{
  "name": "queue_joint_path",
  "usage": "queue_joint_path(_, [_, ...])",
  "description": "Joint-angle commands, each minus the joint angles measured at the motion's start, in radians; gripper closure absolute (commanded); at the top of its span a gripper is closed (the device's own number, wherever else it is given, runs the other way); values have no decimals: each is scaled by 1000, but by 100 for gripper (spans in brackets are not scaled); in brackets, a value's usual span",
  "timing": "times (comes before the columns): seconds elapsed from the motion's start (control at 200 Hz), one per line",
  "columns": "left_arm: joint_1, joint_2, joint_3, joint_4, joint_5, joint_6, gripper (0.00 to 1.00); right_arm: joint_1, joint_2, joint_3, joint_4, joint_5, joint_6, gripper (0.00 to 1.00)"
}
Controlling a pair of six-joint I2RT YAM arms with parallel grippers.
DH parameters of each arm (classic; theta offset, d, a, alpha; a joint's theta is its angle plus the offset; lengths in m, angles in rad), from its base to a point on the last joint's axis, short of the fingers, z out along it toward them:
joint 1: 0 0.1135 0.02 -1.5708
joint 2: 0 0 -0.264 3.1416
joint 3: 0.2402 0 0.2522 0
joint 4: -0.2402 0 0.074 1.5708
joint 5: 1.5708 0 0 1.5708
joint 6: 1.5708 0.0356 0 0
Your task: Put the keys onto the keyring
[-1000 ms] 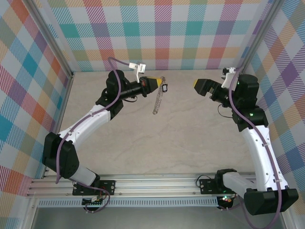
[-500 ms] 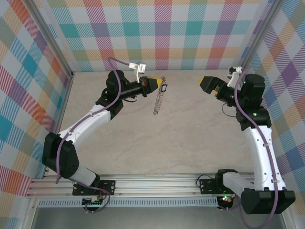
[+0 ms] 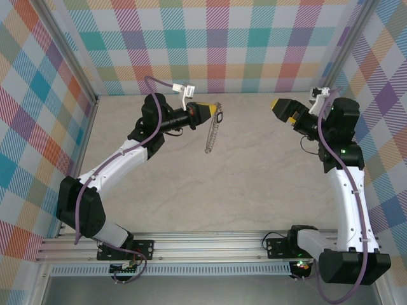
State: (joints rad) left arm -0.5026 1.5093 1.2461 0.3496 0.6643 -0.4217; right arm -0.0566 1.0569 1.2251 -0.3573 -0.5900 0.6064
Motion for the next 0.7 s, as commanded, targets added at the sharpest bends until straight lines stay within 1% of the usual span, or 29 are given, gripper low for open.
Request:
queue_joint_path(0.0, [-11,-8,16,36,20,28,100,-28,-15,11,18,-17,6,0])
queue_joint_path(0.255, [-11,0,21,63,27,8,100,-31,0,-25,95,-61,60,0])
queue_joint_path(0.45, [-11,-1,1,98,18,-16,100,-31,36,-65,211,-142,137,0])
queue_joint_path(0.585, [-11,5,-15,137,15,-44,100,-28,47,-110,296,-162,193,0])
queue_joint_path(0.695, [-11,19,-24,180,18,-80,100,7,61,-140,348,-159,220,0])
